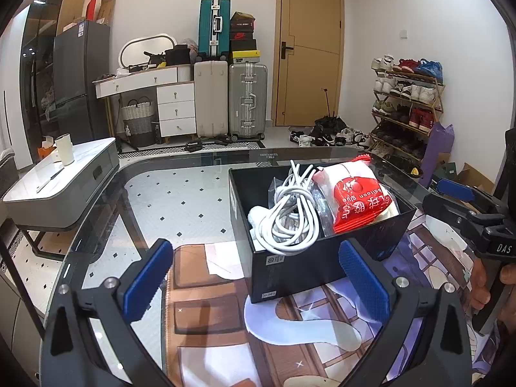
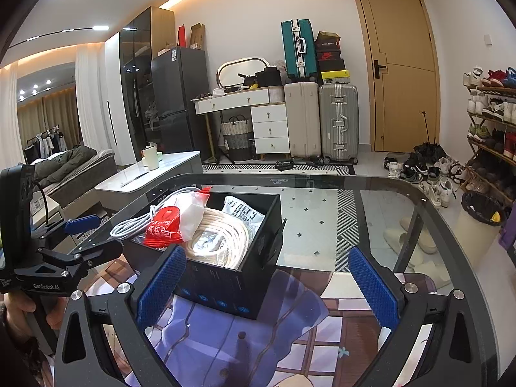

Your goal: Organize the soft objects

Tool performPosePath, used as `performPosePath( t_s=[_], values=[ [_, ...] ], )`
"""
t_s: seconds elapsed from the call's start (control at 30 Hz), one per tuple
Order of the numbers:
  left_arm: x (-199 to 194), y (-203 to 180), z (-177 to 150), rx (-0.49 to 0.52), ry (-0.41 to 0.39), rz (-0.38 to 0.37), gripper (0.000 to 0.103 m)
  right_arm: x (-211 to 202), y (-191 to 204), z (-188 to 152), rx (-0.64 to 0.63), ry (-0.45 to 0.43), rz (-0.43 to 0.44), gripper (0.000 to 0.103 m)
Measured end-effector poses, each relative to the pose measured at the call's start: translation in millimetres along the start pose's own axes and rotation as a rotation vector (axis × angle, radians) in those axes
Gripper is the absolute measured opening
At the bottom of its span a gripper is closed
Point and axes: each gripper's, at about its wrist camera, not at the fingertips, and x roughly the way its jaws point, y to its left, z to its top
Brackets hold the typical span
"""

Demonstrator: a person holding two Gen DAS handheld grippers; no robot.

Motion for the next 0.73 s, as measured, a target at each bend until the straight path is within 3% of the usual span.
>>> performPosePath(
  t_s=[0.17,0.4,0.73],
  values=[
    [-1.5,-2.8,0.6,0.007,-0.01,0.004,0.103,-1.3,-1.7,0.7,0.011,-0.009,-0.011,0.102],
    [-3.5,-9.5,-1.1,0.041,-0.022,0.019,0.103,-0.1,14.7,-0.2,-0.07,-0.011,-0.054,0.102],
    [-5.1,-11.6,-1.2,0.051,-0.026,0.026,0.103,-2.3,12.9,-1.3,-0.054,-0.019,-0.058,0.102]
  ],
)
